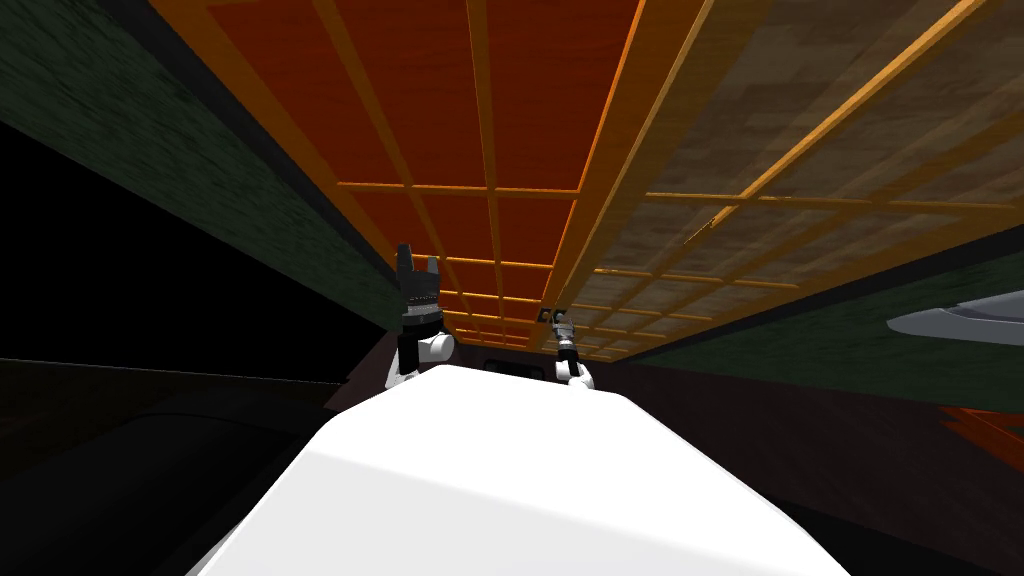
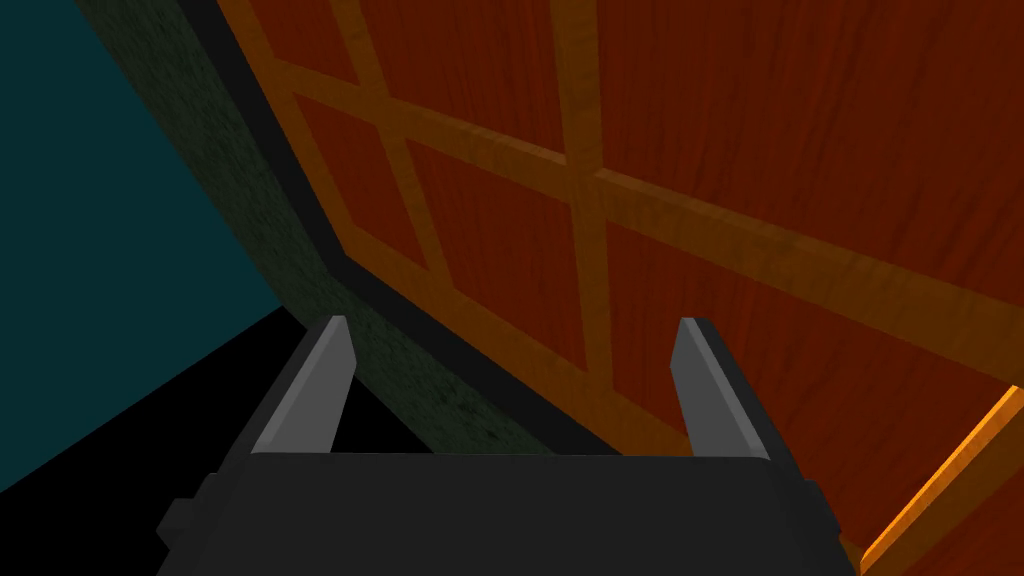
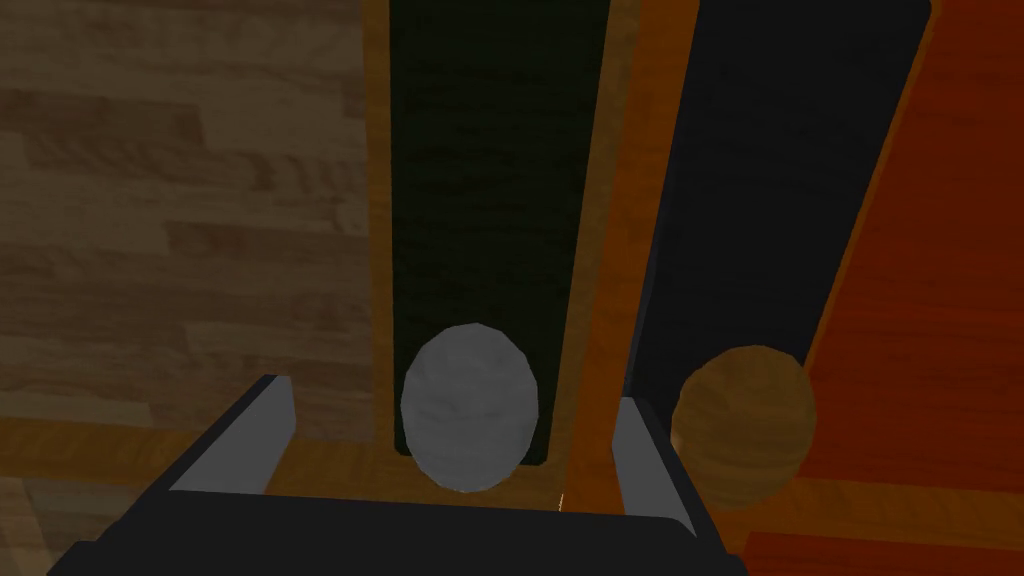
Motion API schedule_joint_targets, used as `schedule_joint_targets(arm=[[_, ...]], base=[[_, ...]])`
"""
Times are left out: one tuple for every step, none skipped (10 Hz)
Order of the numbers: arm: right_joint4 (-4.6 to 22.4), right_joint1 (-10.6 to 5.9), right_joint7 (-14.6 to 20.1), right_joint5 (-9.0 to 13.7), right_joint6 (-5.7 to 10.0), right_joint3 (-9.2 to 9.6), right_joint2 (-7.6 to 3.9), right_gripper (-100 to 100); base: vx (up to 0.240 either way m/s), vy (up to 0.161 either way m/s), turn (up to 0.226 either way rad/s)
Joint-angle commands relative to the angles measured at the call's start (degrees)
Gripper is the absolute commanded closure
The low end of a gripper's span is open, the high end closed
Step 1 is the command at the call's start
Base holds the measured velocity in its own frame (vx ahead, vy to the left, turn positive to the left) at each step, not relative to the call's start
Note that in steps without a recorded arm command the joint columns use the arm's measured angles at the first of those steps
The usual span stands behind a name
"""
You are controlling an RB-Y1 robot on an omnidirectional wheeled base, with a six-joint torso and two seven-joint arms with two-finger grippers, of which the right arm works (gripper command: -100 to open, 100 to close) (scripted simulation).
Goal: Pull the door open
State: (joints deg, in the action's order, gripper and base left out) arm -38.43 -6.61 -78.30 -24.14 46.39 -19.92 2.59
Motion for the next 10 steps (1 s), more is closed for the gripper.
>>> schedule_joint_targets(arm=[[1.7, -1.32, -0.5, 0.3, 1.11, -0.24, 0.14, -100], [1.7, -1.32, -0.5, 0.3, 1.11, -0.24, 0.14, -100], [0.9, -0.72, -0.2, 0.1, 0.65, 0.03, 0.28, -100], [0.9, -0.72, -0.2, 0.1, 0.65, 0.03, 0.28, 100], [0.9, -0.72, -0.2, 0.1, 0.65, 0.03, 0.28, 100], [0.9, -0.72, -0.2, 0.1, 0.65, 0.03, 0.28, 100], [0.9, -0.72, -0.2, 0.1, 0.65, 0.03, 0.28, 100], [0.9, -0.72, -0.2, 0.1, 0.65, 0.03, 0.28, 100], [0.9, -0.72, -0.2, 0.1, 0.65, 0.03, 0.28, 100], [1.6, 0.84, 0.6, 0.4, 0.49, -0.15, -0.37, 100]], base=[[0.153, -0.023, 0.021], [0.057, -0.022, -0.025], [0.000, 0.000, 0.000], [0.000, 0.000, 0.000], [-0.010, 0.007, 0.003], [0.000, 0.000, 0.000], [0.000, 0.000, 0.000], [0.000, 0.000, 0.000], [0.000, 0.000, 0.000], [-0.087, 0.009, 0.008]])
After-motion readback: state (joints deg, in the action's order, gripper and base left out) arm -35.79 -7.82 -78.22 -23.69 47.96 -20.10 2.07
